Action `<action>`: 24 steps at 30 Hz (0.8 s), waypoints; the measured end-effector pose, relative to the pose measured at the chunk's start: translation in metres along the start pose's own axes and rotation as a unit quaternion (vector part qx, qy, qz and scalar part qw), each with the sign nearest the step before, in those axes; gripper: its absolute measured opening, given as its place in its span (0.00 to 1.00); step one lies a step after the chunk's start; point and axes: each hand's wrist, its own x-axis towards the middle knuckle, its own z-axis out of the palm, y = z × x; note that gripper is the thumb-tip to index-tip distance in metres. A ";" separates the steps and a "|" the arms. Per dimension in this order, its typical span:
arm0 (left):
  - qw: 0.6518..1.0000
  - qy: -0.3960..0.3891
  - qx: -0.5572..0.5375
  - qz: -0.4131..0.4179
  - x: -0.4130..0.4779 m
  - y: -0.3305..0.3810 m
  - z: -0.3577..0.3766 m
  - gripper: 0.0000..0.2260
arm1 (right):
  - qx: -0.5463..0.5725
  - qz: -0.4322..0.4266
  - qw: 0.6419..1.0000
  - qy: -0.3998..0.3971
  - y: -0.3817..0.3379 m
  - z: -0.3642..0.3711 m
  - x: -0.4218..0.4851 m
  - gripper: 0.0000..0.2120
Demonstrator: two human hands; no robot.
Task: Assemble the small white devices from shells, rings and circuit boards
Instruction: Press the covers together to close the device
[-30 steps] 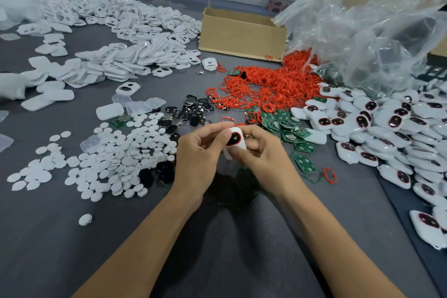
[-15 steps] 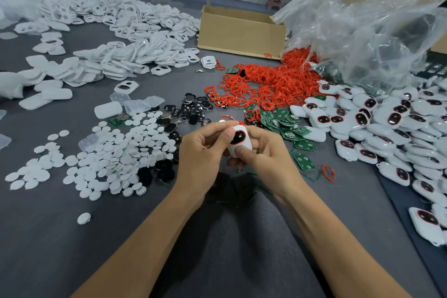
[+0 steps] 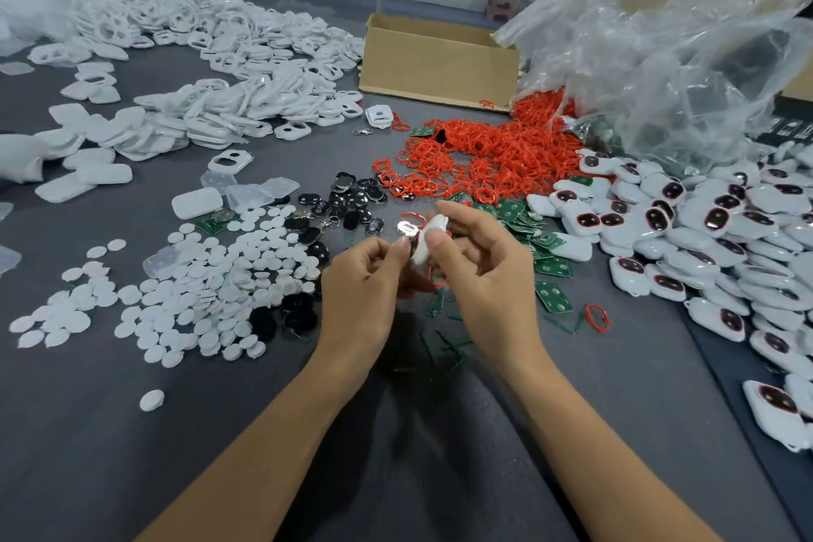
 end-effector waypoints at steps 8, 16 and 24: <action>0.998 0.006 0.061 -0.001 0.002 -0.004 -0.001 0.11 | -0.167 -0.068 0.982 -0.053 0.005 -0.002 0.000 0.16; 0.997 0.036 0.066 0.016 0.001 0.000 -0.001 0.13 | -0.252 -0.151 0.955 -0.026 0.006 -0.008 0.000 0.19; 0.980 0.172 0.008 0.097 0.000 0.009 -0.008 0.13 | -0.366 -0.156 0.917 -0.017 0.016 -0.008 0.001 0.16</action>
